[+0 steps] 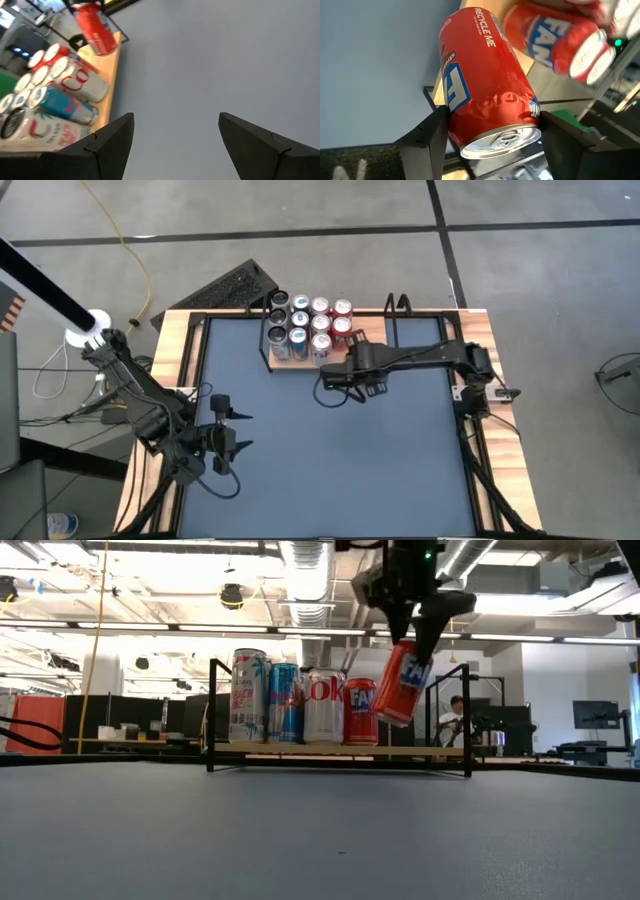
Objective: Place canned beverage on shelf
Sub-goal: Put the red soda can aligned with the other red soda cans on the shelf
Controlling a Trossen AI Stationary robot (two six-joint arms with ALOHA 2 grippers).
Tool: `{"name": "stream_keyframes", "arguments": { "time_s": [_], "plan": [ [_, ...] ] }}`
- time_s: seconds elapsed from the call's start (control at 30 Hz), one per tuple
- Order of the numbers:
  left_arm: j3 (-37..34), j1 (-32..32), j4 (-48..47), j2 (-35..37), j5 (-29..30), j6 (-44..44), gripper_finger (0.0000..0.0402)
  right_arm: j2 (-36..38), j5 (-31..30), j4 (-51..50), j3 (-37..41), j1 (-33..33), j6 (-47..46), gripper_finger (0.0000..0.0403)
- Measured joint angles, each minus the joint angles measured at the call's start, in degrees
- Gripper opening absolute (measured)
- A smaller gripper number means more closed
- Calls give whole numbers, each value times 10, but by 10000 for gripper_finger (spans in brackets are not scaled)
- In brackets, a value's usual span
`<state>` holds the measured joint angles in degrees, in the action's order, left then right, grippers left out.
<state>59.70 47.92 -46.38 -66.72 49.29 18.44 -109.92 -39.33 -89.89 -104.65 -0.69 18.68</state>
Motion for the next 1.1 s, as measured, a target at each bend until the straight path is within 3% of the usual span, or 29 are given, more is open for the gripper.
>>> {"name": "stream_keyframes", "arguments": {
  "time_s": [0.2, 0.53, 1.1],
  "plan": [
    [0, -27, -54, 1, -10, 8, 281, -46, -12, -1, -12, 9, 99, 249],
    [0, -40, -65, 8, -23, 3, 281, -83, -35, -2, -26, 38, 126, 249],
    [0, -66, -67, 12, -15, 4, 281, -84, -3, 16, -52, 58, 160, 249]
  ]
}}
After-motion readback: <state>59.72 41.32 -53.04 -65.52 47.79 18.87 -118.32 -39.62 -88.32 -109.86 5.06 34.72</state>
